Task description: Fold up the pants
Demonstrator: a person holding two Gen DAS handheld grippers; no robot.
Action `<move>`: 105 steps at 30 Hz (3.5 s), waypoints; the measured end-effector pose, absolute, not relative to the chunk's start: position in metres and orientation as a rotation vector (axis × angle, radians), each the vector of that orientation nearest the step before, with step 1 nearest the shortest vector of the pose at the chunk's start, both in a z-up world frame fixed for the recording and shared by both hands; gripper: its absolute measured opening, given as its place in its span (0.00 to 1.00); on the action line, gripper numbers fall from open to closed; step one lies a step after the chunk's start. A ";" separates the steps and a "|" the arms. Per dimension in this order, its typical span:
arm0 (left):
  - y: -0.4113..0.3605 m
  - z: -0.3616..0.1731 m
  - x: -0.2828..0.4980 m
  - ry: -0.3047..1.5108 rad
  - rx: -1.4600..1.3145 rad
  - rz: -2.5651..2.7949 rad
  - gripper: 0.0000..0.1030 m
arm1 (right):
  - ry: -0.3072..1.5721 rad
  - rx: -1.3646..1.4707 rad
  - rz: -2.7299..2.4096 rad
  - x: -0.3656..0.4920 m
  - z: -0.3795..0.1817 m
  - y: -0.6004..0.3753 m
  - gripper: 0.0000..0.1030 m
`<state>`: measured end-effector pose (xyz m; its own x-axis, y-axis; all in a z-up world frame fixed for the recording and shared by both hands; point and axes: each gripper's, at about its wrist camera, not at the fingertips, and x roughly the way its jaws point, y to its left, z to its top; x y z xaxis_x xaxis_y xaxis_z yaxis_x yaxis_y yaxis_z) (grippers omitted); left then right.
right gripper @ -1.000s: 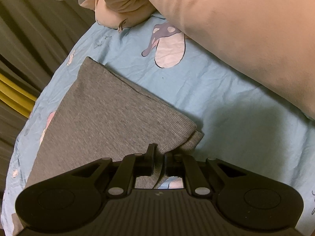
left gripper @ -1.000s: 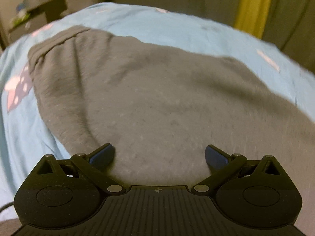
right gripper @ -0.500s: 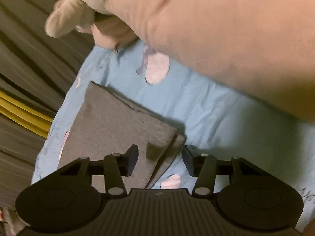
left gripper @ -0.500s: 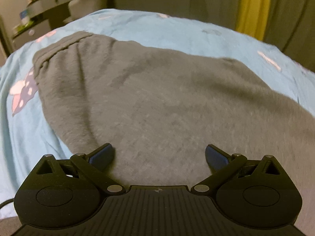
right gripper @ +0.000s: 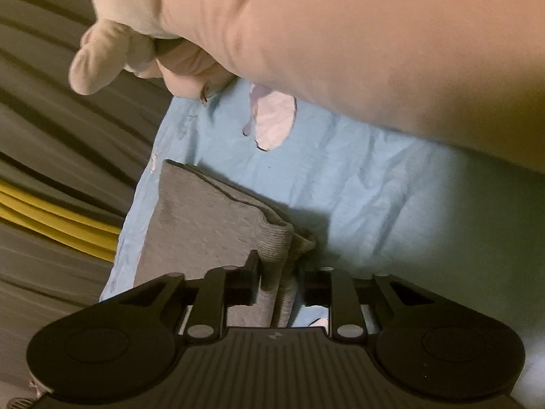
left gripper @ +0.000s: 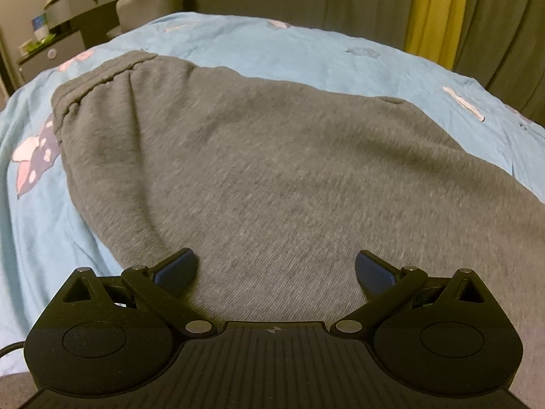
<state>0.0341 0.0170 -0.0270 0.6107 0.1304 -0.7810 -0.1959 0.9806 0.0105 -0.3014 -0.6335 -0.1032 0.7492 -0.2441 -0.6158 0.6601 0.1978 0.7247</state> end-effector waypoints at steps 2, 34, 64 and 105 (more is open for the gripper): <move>0.017 -0.027 0.034 0.895 -0.073 0.188 1.00 | 0.412 1.236 -0.644 -0.299 -0.109 -0.636 0.26; 0.041 -0.001 0.010 0.750 -0.229 0.113 1.00 | 0.817 0.285 0.214 -0.087 -0.044 -0.290 0.20; -0.101 -0.023 0.024 1.134 -0.146 -0.558 0.20 | 0.575 0.741 -0.254 -0.159 -0.056 -0.424 0.91; -0.107 -0.023 0.080 1.051 -0.138 -0.567 0.26 | 0.877 0.508 -0.382 -0.124 -0.075 -0.407 0.96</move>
